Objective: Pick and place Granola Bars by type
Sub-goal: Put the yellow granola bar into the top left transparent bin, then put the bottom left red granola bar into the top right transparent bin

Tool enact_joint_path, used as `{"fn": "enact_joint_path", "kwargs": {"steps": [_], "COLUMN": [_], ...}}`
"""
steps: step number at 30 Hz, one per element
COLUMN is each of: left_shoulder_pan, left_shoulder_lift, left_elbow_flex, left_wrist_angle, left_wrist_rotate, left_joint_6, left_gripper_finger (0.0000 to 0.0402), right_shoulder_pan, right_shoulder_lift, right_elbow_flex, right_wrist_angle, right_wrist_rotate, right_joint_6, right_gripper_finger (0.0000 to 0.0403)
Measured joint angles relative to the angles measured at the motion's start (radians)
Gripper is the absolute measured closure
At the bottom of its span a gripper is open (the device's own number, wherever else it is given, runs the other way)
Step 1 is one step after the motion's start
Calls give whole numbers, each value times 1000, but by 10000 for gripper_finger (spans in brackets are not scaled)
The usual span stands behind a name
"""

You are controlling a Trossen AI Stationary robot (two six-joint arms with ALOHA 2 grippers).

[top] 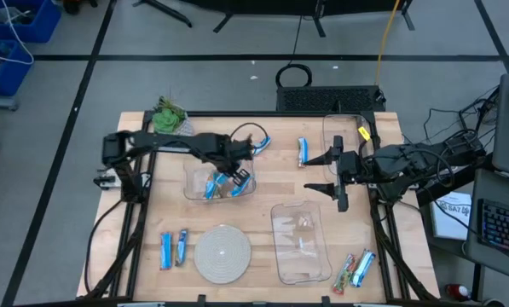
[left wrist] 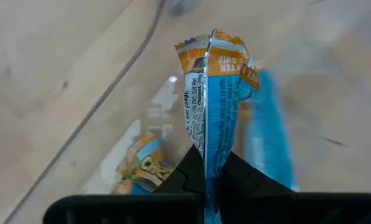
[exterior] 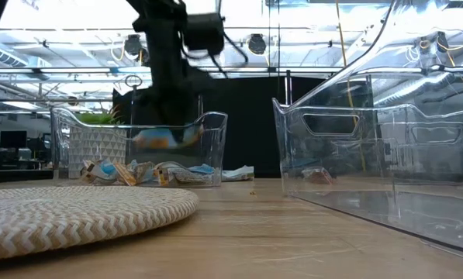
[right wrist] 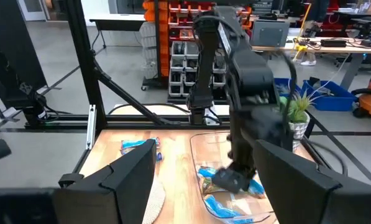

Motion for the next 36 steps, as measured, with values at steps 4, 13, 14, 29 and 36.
{"fn": "enact_joint_path", "kwargs": {"steps": [4,13,14,29,36], "left_shoulder_pan": [16,20,2,-753,-829], "left_shoulder_lift": [49,-49,-79,-367,-244], "left_elbow_flex": [-1,10,14,-6,-7], "left_wrist_angle": [-10,-163,-213,-579,-573], "left_wrist_rotate": [41,106,100,81,203], "left_joint_6": [-44,-281,-338,-1752,-1755], "left_gripper_finger": [340,187,178,194,225], "right_shoulder_pan": [0,0,0,-48,-89], "right_shoulder_lift": [0,0,0,0,7], "right_elbow_flex": [0,0,0,0,0], "right_wrist_angle": [-1,-2,-6,-119,-165], "right_wrist_rotate": [-3,-5,-7,24,50], "right_joint_6": [0,-8,-11,-26,-66], "right_gripper_finger": [140,140,140,140,140]}}
